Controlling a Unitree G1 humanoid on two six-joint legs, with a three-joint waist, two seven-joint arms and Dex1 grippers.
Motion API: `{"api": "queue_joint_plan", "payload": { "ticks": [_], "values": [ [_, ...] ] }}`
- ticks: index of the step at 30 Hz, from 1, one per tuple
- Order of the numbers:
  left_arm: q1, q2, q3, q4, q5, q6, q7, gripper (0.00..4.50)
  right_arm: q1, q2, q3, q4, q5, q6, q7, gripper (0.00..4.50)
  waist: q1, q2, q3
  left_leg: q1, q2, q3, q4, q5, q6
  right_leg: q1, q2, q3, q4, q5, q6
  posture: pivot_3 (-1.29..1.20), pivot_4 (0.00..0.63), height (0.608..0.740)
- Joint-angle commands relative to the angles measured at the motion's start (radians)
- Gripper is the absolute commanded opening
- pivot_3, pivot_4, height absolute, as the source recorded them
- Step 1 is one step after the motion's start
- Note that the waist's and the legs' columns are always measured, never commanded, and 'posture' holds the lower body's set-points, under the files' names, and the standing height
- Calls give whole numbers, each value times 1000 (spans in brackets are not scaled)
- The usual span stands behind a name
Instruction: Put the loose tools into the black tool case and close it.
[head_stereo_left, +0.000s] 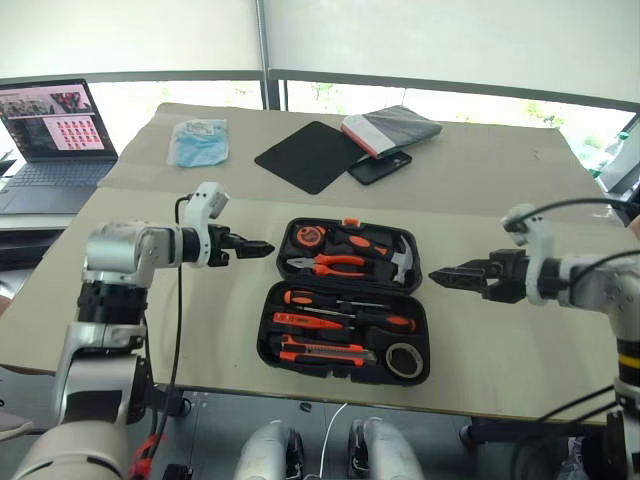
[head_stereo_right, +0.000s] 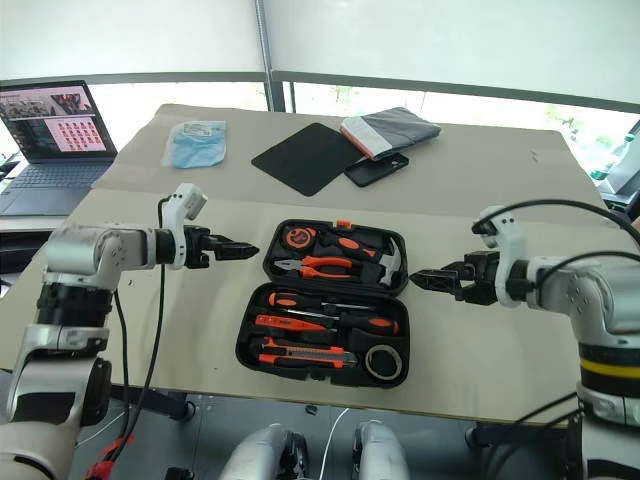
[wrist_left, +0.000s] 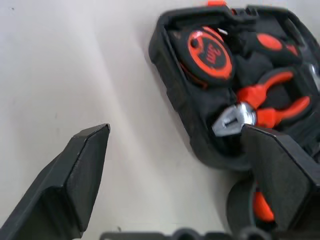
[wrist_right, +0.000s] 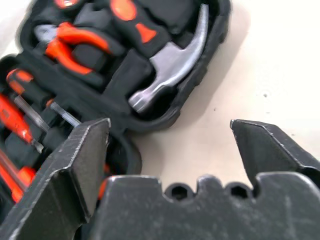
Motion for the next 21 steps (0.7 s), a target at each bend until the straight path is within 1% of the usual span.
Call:
{"api": "queue_joint_plan", "payload": {
  "ticks": [1, 3, 7, 9, 12, 13, 14, 15, 16, 17, 21],
  "values": [
    [-66, -27, -53, 70, 20, 30, 19, 4500, -99, 42, 24, 85, -37, 91, -76, 4465, -1, 0, 0, -3, -1, 1, 0, 0, 0, -3, 0, 0, 1, 0, 0, 0, 150, 740],
    [-85, -44, -56, 110, 24, 14, 27, 4500, -124, 52, 52, 114, -57, 89, -93, 4465, 0, 0, 0, -7, -2, 2, 0, 1, 0, -8, 4, 0, 2, 0, 1, 0, 150, 740],
    [-120, -93, -41, 210, 37, -30, 72, 4500, -174, 89, 78, 210, -91, 86, -124, 4465, -1, 0, 0, -9, -3, 3, 0, 1, 0, -9, 5, -1, 2, -1, 2, 0, 150, 740],
    [-126, -101, -38, 226, 43, -37, 81, 4500, -179, 95, 90, 245, -111, 68, -135, 4465, -2, 0, 0, -8, -3, 3, 1, 1, 0, -8, 5, -1, 2, -1, 3, 0, 150, 740],
    [-124, -94, -47, 220, 33, -21, 55, 4500, -185, 98, 101, 274, -127, 69, -140, 3659, -4, 0, 0, -8, -3, 3, 1, 1, -1, -9, 4, 0, 3, 0, 3, 0, 150, 740],
    [-121, -89, -52, 217, 32, -17, 47, 4243, -182, 98, 116, 280, -134, 69, -141, 3402, -8, 0, 0, -8, -3, 3, 1, 1, -1, -9, 4, 0, 3, 0, 3, 0, 150, 740],
    [-120, -86, -53, 215, 30, -10, 44, 3962, -178, 100, 128, 287, -143, 68, -145, 3042, -10, 0, 0, -8, -3, 3, 1, 1, -1, -9, 4, 0, 3, 0, 3, 0, 150, 740],
    [-118, -85, -55, 216, 29, -6, 41, 3777, -176, 106, 133, 298, -153, 66, -155, 2768, -13, 0, 0, -8, -3, 3, 1, 1, -1, -9, 3, 0, 4, 0, 3, 0, 150, 740],
    [-117, -84, -56, 217, 29, -3, 38, 3281, -173, 110, 139, 310, -163, 57, -163, 2298, -13, 0, 0, -7, -3, 3, 1, 2, -2, -8, 3, 0, 4, 0, 3, 0, 150, 740],
    [-117, -84, -58, 218, 30, -1, 36, 2983, -173, 113, 142, 319, -168, 51, -167, 2009, -14, 0, 0, -7, -3, 3, 1, 2, -2, -8, 3, 0, 4, 0, 3, 0, 150, 740],
    [-123, -107, -23, 258, 10, 21, 40, 1409, -200, 141, 140, 372, -174, 42, -174, 665, -13, 0, 0, -5, -4, 3, 2, 2, -2, -7, 1, 1, 9, 0, 3, 0, 150, 740]
  ]
}}
